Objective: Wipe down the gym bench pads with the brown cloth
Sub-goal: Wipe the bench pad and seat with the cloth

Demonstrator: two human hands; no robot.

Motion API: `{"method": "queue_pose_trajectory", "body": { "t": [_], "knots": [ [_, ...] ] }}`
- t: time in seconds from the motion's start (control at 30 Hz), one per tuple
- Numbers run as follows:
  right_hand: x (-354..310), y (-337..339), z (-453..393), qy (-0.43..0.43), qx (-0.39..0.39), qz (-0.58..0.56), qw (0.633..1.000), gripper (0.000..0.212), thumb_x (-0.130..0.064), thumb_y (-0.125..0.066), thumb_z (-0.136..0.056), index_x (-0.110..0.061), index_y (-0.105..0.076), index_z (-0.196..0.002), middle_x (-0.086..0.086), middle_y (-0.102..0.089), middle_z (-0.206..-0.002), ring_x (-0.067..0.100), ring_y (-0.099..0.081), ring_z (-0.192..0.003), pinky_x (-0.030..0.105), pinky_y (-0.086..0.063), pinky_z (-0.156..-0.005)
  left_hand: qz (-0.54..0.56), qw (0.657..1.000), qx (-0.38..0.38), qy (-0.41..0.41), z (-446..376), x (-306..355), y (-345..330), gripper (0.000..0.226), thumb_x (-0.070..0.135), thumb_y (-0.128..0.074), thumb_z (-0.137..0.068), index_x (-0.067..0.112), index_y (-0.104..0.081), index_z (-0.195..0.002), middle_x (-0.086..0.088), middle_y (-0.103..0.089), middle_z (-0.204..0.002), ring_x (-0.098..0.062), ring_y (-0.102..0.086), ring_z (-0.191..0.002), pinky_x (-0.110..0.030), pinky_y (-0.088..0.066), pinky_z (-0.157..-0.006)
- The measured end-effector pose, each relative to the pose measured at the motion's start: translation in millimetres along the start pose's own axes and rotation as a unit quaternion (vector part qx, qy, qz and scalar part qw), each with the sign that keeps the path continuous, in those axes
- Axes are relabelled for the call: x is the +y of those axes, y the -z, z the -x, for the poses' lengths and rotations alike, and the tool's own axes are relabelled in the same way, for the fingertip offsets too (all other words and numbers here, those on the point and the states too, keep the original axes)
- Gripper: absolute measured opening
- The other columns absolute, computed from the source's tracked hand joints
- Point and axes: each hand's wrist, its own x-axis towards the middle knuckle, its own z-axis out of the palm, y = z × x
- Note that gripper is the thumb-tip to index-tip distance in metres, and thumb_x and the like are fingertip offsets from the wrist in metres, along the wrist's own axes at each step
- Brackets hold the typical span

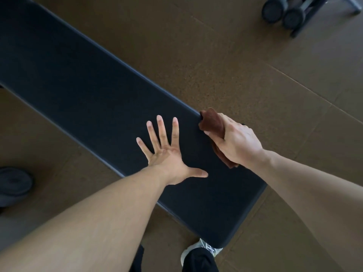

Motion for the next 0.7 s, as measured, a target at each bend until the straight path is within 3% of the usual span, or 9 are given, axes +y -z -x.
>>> {"method": "queue_pose_trajectory", "body": {
  "t": [0.23, 0.33, 0.47, 0.6, 0.7],
  "knots": [
    [-38.3, -3.6, -28.5, -0.049, -0.025, -0.004, 0.998, 0.046, -0.060, -0.047, -0.103, -0.038, -0.045, -0.143, -0.012, -0.060, -0.133, 0.020, -0.063, -0.113, 0.032, -0.037, -0.081, 0.007, 1.000, 0.002, -0.014, -1.2, -2.5, -2.0, 0.163, 0.092, -0.069, -0.046, 0.031, 0.054, -0.134, -0.007, 0.071, -0.128, -0.033, 0.065, -0.119, -0.071, 0.022, -0.108],
    [-54.0, -4.2, -38.5, -0.086, -0.029, -0.015, 0.996, 0.046, -0.062, -0.048, -0.102, -0.042, -0.044, -0.144, -0.013, -0.058, -0.123, 0.018, -0.058, -0.101, 0.033, -0.039, -0.080, 0.001, 0.999, -0.003, -0.033, -1.4, -5.6, -0.6, 0.162, 0.090, -0.069, -0.051, 0.027, 0.053, -0.135, -0.010, 0.070, -0.128, -0.035, 0.066, -0.118, -0.073, 0.023, -0.107],
    [-80.8, -8.8, -50.1, -0.123, -0.009, -0.009, 0.992, 0.043, -0.064, -0.050, -0.100, -0.045, -0.047, -0.139, -0.008, -0.063, -0.119, 0.029, -0.063, -0.110, 0.034, -0.040, -0.080, 0.017, 0.994, -0.006, -0.106, 0.8, -19.1, 1.9, 0.151, 0.075, -0.074, -0.066, 0.024, 0.048, -0.140, -0.011, 0.067, -0.133, -0.035, 0.064, -0.120, -0.070, 0.029, -0.105],
    [-139.4, -27.4, -91.0, -0.103, 0.029, 0.017, 0.994, 0.045, -0.061, -0.050, -0.101, -0.038, -0.047, -0.140, -0.007, -0.060, -0.137, 0.029, -0.060, -0.123, 0.038, -0.041, -0.088, -0.023, 0.971, 0.068, -0.229, -4.8, -86.9, 12.1, 0.112, 0.060, -0.055, -0.092, 0.020, 0.029, -0.155, -0.002, 0.051, -0.151, -0.022, 0.049, -0.139, -0.055, 0.017, -0.121],
    [-201.2, -49.9, -139.2, -0.092, 0.055, 0.059, 0.992, 0.059, -0.062, -0.046, -0.102, -0.028, -0.040, -0.151, 0.000, -0.051, -0.149, 0.032, -0.049, -0.133, 0.046, -0.036, -0.105, -0.005, 0.972, 0.158, -0.171, -30.2, -175.0, 52.3, 0.100, 0.065, -0.042, -0.097, 0.022, 0.026, -0.156, -0.001, 0.044, -0.157, -0.020, 0.043, -0.144, -0.048, 0.016, -0.123]
  ]
}}
